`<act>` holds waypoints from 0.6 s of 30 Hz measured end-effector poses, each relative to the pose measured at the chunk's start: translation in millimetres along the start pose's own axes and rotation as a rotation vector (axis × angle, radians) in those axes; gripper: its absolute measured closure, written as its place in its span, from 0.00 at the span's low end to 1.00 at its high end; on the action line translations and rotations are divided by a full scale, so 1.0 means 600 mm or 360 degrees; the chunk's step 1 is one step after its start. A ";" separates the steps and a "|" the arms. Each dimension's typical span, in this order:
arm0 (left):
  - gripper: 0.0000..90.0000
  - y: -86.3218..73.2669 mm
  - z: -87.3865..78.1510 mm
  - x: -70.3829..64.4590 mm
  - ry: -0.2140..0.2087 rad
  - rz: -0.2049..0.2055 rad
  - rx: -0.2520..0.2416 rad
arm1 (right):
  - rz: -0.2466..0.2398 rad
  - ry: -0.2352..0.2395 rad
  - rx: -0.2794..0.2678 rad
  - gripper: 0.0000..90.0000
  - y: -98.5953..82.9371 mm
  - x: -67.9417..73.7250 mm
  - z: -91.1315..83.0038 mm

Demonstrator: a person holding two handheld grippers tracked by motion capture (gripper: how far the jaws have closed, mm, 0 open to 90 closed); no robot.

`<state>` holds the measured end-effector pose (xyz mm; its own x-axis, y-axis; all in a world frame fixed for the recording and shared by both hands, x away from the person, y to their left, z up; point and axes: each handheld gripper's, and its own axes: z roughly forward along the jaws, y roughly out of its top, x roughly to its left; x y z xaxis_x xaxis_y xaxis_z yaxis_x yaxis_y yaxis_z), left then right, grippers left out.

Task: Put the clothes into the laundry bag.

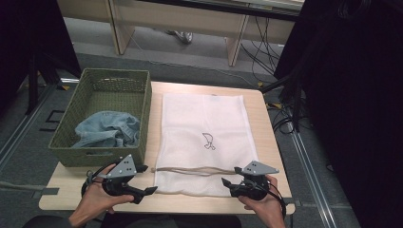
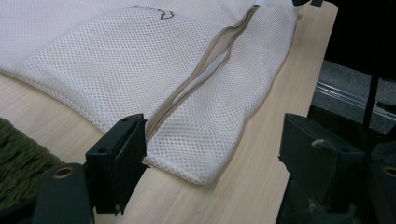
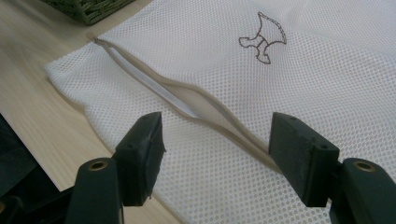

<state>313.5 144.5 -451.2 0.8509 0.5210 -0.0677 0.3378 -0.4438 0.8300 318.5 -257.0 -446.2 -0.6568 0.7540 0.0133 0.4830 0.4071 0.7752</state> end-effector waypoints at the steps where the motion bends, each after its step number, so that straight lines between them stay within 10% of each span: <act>1: 0.25 -0.001 0.000 -0.001 -0.0005 -0.0010 -0.0008 | 0.0003 0.0000 0.0002 0.40 0.000 0.000 0.000; 18: 0.24 -0.001 0.000 0.004 0.0016 -0.0013 -0.0001 | -0.0067 -0.0032 0.0030 0.44 0.001 -0.003 0.006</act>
<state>315.4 146.0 -452.0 0.8440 0.5319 -0.0691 0.3447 -0.4391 0.8297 321.9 -256.1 -448.1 -0.6651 0.7460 -0.0322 0.4661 0.4485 0.7627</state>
